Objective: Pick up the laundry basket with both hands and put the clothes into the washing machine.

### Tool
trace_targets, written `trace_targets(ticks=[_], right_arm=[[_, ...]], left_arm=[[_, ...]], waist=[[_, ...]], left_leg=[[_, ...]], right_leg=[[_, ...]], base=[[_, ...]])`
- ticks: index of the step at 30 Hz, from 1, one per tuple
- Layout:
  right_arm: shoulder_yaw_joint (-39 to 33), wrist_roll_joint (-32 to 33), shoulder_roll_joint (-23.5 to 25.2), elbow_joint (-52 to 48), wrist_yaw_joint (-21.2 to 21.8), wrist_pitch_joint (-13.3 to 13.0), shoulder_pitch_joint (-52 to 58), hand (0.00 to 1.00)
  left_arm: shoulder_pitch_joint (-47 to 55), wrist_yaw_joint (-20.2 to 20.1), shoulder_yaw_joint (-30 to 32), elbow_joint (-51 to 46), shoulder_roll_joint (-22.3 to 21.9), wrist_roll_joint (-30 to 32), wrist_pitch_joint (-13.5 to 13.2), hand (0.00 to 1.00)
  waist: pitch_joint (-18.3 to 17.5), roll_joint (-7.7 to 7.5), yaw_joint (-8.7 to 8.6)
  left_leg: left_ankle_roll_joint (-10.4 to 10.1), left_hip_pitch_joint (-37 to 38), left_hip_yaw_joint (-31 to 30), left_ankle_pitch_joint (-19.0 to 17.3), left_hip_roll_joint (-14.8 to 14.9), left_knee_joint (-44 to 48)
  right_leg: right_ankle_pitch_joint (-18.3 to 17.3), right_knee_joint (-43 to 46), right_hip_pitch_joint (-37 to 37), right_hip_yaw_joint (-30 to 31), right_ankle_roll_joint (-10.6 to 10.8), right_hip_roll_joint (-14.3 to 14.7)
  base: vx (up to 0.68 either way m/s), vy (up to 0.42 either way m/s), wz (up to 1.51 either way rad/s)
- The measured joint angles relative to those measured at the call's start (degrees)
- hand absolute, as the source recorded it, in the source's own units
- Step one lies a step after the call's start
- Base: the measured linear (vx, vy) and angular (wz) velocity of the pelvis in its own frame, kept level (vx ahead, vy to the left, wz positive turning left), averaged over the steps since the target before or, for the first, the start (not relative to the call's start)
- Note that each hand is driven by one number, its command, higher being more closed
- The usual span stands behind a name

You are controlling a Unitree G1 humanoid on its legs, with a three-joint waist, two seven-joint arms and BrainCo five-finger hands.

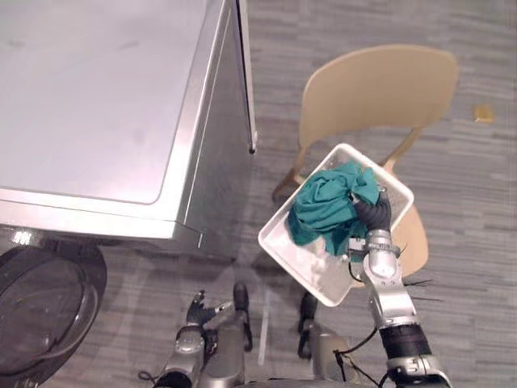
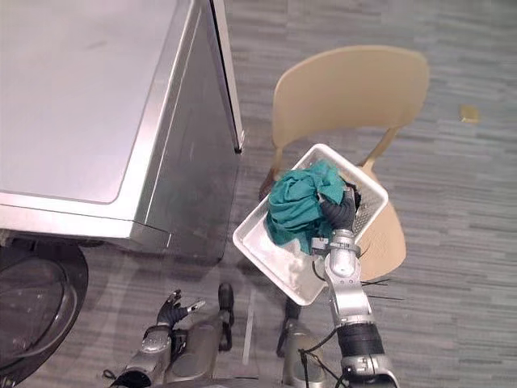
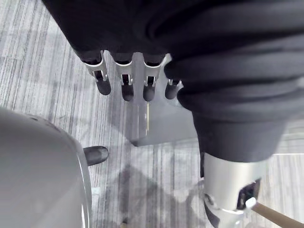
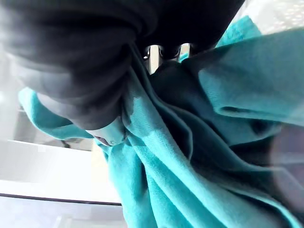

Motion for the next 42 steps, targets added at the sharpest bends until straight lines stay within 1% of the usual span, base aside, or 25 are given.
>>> trace_targets(ticks=[5, 10, 12, 15, 16, 17, 18, 19, 20, 21, 22, 23, 24, 25, 27, 28, 29, 31, 33, 34, 35, 36, 37, 39, 42], right_arm=[[3.30, 1.57, 1.56, -10.11, 1.92, -2.17, 3.60, 1.00], [8.33, 6.08, 2.39, -15.62, 5.08, -5.77, 3.95, 1.00], [10.49, 7.05, 2.85, -16.41, 5.71, -6.19, 3.75, 1.00], [12.64, 9.25, 3.64, -16.38, 6.75, -6.51, 3.67, 1.00], [12.95, 9.72, 3.63, -16.44, 6.74, -6.61, 3.35, 1.00], [12.98, 10.56, 3.96, -16.49, 6.76, -7.11, 3.43, 1.00], [13.18, 10.86, 4.10, -16.48, 6.81, -7.17, 3.47, 1.00], [13.99, 11.09, 4.12, -16.46, 7.04, -7.24, 3.41, 1.00], [14.79, 11.34, 4.18, -16.45, 7.42, -7.56, 3.28, 1.00], [16.36, 11.32, 4.18, -16.44, 8.22, -7.92, 2.56, 1.00], [17.63, 11.29, 4.04, -16.12, 9.22, -8.26, 0.75, 1.00], [18.01, 11.30, 4.06, -15.39, 9.28, -8.27, -0.84, 1.00], [18.20, 11.32, 3.94, -13.62, 9.27, -8.29, -3.47, 1.00], [17.87, 11.33, 2.83, -11.29, 9.16, -8.29, -5.90, 1.00], [16.87, 11.31, 0.95, -9.00, 8.95, -8.20, -5.78, 1.00], [16.31, 11.24, -0.42, -7.54, 8.93, -7.82, -4.54, 1.00], [15.52, 11.13, -1.08, -7.47, 9.00, -7.80, -3.83, 1.00], [13.80, 10.98, -1.94, -7.33, 9.11, -7.85, -3.69, 1.00], [13.40, 10.38, -2.21, -7.37, 9.21, -7.86, -3.69, 1.00], [13.48, 9.48, -2.32, -7.36, 9.30, -7.87, -3.60, 1.00], [13.45, 8.78, -2.60, -7.35, 9.40, -7.87, -3.47, 1.00], [13.40, 8.68, -2.78, -7.35, 9.41, -7.87, -3.37, 1.00], [13.09, 8.36, -3.02, -7.36, 9.40, -7.87, -3.12, 1.00], [12.22, 7.51, -3.10, -7.30, 9.46, -7.78, -3.11, 1.00], [13.31, 6.02, -1.91, -7.04, 10.56, -7.62, -2.72, 1.00]], left_arm=[[3.09, 0.04, 0.03, 0.01, 0.08, 1.36, 0.25, 0.00], [3.27, 0.05, -0.02, 1.10, 0.37, 1.39, 0.27, 0.00], [3.12, 0.05, -0.04, 1.04, 0.60, 1.41, 0.18, 0.00], [1.92, 0.08, -0.34, 0.92, 1.09, 1.42, 0.15, 0.00], [1.27, 0.13, -0.23, 0.94, 1.16, 1.39, 0.09, 0.00], [0.43, 0.21, -0.28, 0.26, 1.23, 1.15, -0.13, 0.00], [0.48, 0.24, -0.26, -0.44, 1.40, 1.08, -0.37, 0.00], [0.93, 0.36, -0.09, -1.57, 1.70, 0.97, -0.58, 0.00], [1.22, 0.50, 0.03, -2.19, 1.92, 0.78, -0.58, 0.00], [2.00, 0.86, 0.01, -3.50, 2.38, 0.64, -0.66, 0.00], [2.42, 1.48, 0.06, -4.90, 2.31, 0.56, -0.80, 0.00], [2.70, 1.52, 0.03, -5.66, 2.10, 0.53, -0.96, 0.00], [3.01, 1.52, 0.00, -6.42, 1.63, 0.48, -1.16, 0.00], [2.89, 1.54, -0.41, -7.05, 0.58, -0.15, -1.17, 0.00], [3.80, 1.54, -1.95, -9.24, -1.51, -0.80, -1.16, 0.00], [5.19, 1.67, -4.37, -12.01, -1.72, -1.19, -1.70, 0.00], [4.73, 1.34, -5.97, -12.32, -1.84, -1.18, -1.65, 0.00], [5.69, 1.20, -8.15, -18.46, -2.28, -1.24, -1.83, 0.00], [7.59, 1.25, -8.52, -25.46, -1.99, -1.51, -2.60, 0.00], [8.54, 1.25, -8.57, -29.38, -1.87, -1.50, -3.32, 0.00], [8.72, 1.37, -9.41, -33.26, -1.85, -1.46, -4.16, 0.00], [8.66, 1.36, -9.98, -34.79, -1.89, -1.46, -4.48, 0.00], [8.30, 1.28, -11.27, -37.61, -2.02, -1.27, -5.12, 0.00], [7.11, 1.33, -12.85, -42.16, -2.33, -0.41, -5.74, 0.00], [6.71, 1.64, -14.09, -48.34, -0.87, 0.47, -6.57, 0.00]], waist=[[-4.48, -0.50, -0.03], [-5.64, -1.69, -0.11], [-5.63, -1.98, -0.07], [-5.42, -2.10, -0.33], [-5.18, -1.62, -0.25], [-4.86, -1.73, -0.65], [-4.75, -1.79, -0.77], [-4.71, -1.83, -0.29], [-4.73, -1.91, 0.41], [-5.06, -2.58, 1.15], [-5.60, -3.64, 2.02], [-5.46, -3.38, 2.24], [-4.93, -2.55, 2.53], [-3.51, -0.24, 2.46], [-1.91, 3.24, 2.11], [-1.38, 4.02, 1.78], [-1.25, 3.35, 1.20], [-1.03, 2.75, 0.77], [-1.29, 2.99, 0.04], [-1.74, 3.74, 0.05], [-2.40, 4.73, -0.10], [-2.88, 5.31, -0.20], [-4.03, 6.36, -0.46], [-5.81, 7.37, -0.50], [-7.20, 4.85, 0.94]], left_leg=[[-0.29, 4.69, 1.50, -0.25, -0.55, -3.18], [0.00, 6.41, 3.88, -0.08, -0.38, -3.39], [0.02, 5.60, 4.83, -0.56, -0.12, -2.29], [1.03, 0.06, 3.40, -2.60, 0.91, 5.71], [1.81, -1.27, 2.28, -3.25, 1.58, 6.77], [1.99, -2.04, -0.76, -3.38, 1.31, 8.19], [1.93, -2.30, -1.95, -3.34, 1.14, 8.73], [1.61, -3.09, -4.42, -3.11, 0.77, 10.13], [1.52, -3.79, -5.53, -3.05, 0.45, 11.09], [0.94, -5.49, -6.95, -2.67, -0.39, 12.54], [-0.15, -8.30, -8.32, -1.70, -0.94, 13.48], [-0.72, -9.61, -9.14, -0.55, -0.88, 13.02], [-1.52, -11.09, -10.53, 2.04, -0.49, 11.26], [-2.48, -11.90, -12.68, 5.70, 0.65, 8.37], [-1.85, -11.23, -14.45, 9.92, 2.53, 4.95], [2.17, -8.90, -11.45, 5.35, 3.69, -0.68], [5.83, -10.25, -7.70, -0.45, 3.07, 0.54], [5.67, -12.72, -3.31, -0.39, 1.18, 9.90], [4.48, -10.37, -0.47, -1.52, 0.93, 19.22], [1.59, -7.20, -0.38, -4.16, 1.51, 21.27], [0.22, -1.84, -0.79, -5.96, 1.92, 19.91], [-0.43, 0.57, -0.99, -6.21, 1.91, 17.62], [-1.39, 5.28, -1.73, -6.22, 2.22, 9.18], [-2.48, 7.45, -4.44, -5.52, 2.41, 0.27], [-2.55, 7.91, -5.59, -5.38, 0.89, -0.35]], right_leg=[[0.00, -1.65, 3.23, 1.39, 0.49, -0.24], [0.40, -1.39, 3.37, 3.93, 0.54, -0.22], [0.46, 0.24, 1.70, 4.76, 0.52, -0.23], [0.63, 4.68, -1.68, 5.70, 0.86, -0.24], [-1.20, 7.43, -1.98, 7.17, 3.09, 0.10], [-8.58, 21.20, -4.31, 9.14, 1.06, -0.42], [-10.59, 26.13, -4.29, 9.68, 1.55, -0.49], [-13.17, 33.48, -3.15, 11.12, 3.02, -0.45], [-14.11, 35.30, -1.80, 12.15, 3.38, -0.39], [-14.85, 34.58, 0.40, 13.11, 2.87, -0.44], [-18.70, 28.78, 2.38, 13.58, 2.05, -0.08], [-19.95, 25.53, 2.96, 13.04, 1.33, 0.21], [-21.01, 20.85, 4.04, 11.55, 0.06, 1.01], [-21.51, 16.91, 4.90, 9.28, -0.97, 2.85], [-20.21, 17.19, 5.43, 6.51, -2.33, 6.00], [-19.35, 17.05, 5.41, 3.62, -4.02, 5.97], [-18.68, 15.66, 5.20, 0.53, -5.49, 4.43], [-16.35, 13.60, 4.47, -3.47, -6.46, 1.45], [-13.69, 10.97, 4.83, -6.08, -6.51, -0.19], [-12.31, 9.79, 4.80, -7.08, -6.29, -0.23], [-11.14, 8.65, 4.78, -8.74, -5.67, -0.14], [-10.75, 8.28, 4.75, -9.62, -5.34, 0.06], [-9.98, 7.46, 4.63, -11.42, -4.43, 0.56], [-9.39, 7.49, 3.56, -15.02, -3.63, 1.02], [-8.06, 6.49, 4.99, -16.15, -2.20, -0.45]], base=[[0.01, 0.025, -0.12], [0.00, 0.015, -0.26], [-0.02, 0.012, -0.29], [-0.07, 0.024, 0.08], [-0.05, 0.015, 0.85], [-0.03, -0.003, 1.04], [-0.01, -0.071, 1.34], [-0.03, -0.108, 0.94], [-0.08, -0.177, 0.99], [-0.19, -0.263, 0.81], [-0.22, -0.270, 0.72], [-0.22, -0.228, 0.52], [-0.29, -0.223, 0.47], [-0.32, -0.208, 0.55], [-0.37, -0.186, 0.79], [-0.41, -0.141, 1.20], [-0.48, -0.164, 1.25], [-0.36, -0.119, 1.20], [-0.22, -0.040, 0.87], [-0.17, 0.024, 0.65], [-0.15, 0.043, 0.65], [-0.10, 0.070, 0.84], [-0.06, 0.075, 0.75], [-0.06, 0.142, 0.88], [-0.01, 0.176, 0.38]])
